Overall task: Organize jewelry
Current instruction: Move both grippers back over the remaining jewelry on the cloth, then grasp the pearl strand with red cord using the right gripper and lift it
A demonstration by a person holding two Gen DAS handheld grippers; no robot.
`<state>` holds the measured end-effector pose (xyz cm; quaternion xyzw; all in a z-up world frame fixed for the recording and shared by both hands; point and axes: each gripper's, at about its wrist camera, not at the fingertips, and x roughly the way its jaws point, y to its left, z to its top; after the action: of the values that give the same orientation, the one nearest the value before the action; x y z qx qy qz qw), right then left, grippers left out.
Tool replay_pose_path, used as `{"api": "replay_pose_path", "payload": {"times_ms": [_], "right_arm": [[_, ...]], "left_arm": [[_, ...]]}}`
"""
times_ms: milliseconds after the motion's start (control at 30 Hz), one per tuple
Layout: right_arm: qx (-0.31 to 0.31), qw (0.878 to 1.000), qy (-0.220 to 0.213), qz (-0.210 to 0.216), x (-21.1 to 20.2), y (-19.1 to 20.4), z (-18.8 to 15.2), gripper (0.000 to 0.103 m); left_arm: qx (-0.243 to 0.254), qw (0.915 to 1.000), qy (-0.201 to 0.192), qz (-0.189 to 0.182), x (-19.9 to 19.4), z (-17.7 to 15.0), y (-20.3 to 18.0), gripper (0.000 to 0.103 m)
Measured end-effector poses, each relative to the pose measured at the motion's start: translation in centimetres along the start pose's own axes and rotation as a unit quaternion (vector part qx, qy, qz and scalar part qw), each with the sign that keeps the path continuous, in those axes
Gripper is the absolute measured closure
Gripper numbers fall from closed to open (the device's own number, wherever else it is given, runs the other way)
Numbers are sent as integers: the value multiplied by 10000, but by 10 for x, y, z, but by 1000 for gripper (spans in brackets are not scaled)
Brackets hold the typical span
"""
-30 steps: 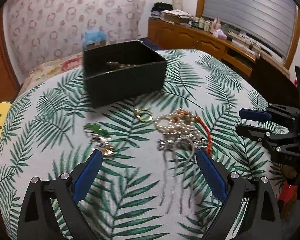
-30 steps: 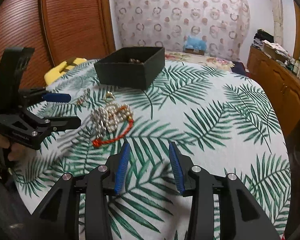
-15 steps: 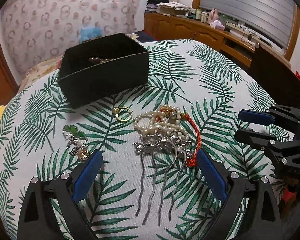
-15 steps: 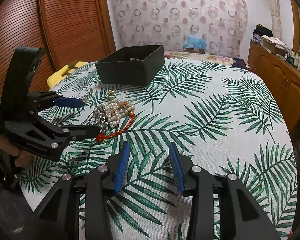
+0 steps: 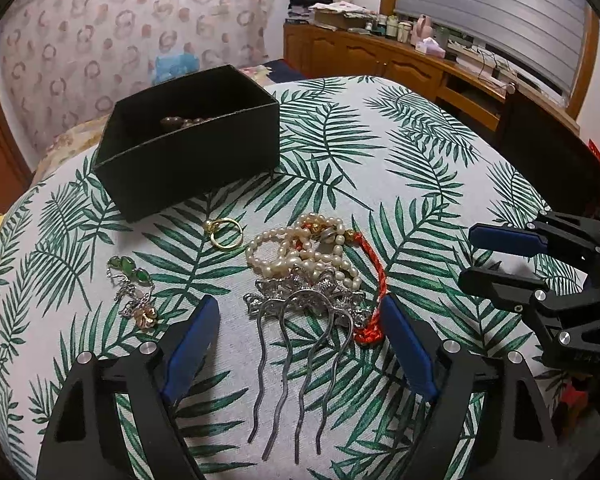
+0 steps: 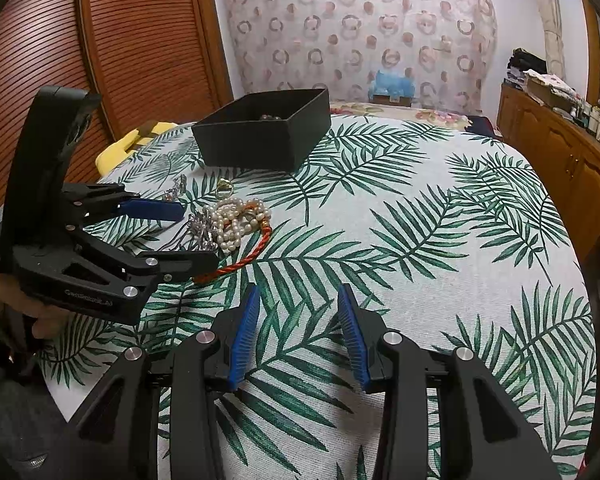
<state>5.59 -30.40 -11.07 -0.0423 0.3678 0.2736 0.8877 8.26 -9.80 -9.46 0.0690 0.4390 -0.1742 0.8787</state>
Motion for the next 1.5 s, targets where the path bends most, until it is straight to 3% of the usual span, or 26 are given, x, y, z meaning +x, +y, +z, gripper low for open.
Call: {"api": "replay_pose_path", "payload": {"times_ms": [167, 900, 1167, 1300, 1500], "right_arm": [[-10, 10000, 15, -8, 1, 0, 0, 60], [-233, 9996, 40, -174, 4, 8, 4, 60], [-674, 9974, 32, 265, 13, 36, 29, 61], [-867, 9951, 146, 456, 30, 48, 46, 76], [-1138, 9912, 371, 559, 50, 64, 60, 80]], "left_arm": [[-10, 9999, -100, -12, -2, -1, 0, 41], [-768, 9943, -717, 157, -50, -26, 48, 41], [-804, 9930, -840, 203, -58, -32, 52, 41], [-860, 9921, -891, 190, -63, -36, 55, 41], [-939, 9910, -933, 191, -67, -40, 62, 41]]}}
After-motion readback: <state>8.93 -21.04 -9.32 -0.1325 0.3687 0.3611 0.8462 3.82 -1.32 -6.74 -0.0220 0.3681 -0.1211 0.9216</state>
